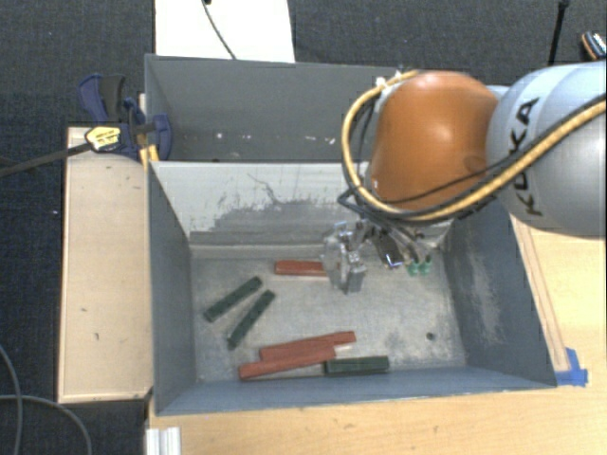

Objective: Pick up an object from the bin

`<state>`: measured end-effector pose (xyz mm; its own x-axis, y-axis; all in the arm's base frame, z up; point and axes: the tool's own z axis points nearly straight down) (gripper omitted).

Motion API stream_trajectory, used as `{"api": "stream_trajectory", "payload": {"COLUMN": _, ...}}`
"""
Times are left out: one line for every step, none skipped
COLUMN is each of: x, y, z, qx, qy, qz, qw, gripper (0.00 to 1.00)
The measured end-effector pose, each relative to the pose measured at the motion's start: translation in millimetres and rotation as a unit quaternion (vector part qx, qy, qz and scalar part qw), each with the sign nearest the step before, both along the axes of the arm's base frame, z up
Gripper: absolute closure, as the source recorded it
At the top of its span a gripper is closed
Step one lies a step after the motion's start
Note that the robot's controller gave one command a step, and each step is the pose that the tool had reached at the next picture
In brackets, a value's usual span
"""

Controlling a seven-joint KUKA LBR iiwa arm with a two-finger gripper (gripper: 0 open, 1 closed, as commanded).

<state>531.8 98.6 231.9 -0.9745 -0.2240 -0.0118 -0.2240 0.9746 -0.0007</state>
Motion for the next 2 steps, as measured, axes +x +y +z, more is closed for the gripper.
{"api": "stream_trajectory", "payload": {"x": -2.0, "y": 0.2, "z": -4.4, "qx": 0.0, "qy": 0.0045, "qz": -0.002, "qw": 1.0, "gripper": 0.0}}
{"api": "stream_trajectory", "payload": {"x": -29.7, "y": 25.5, "z": -121.6, "qx": -0.002, "qy": 0.0078, "qz": 0.148, "qw": 0.989, "gripper": 0.0}}
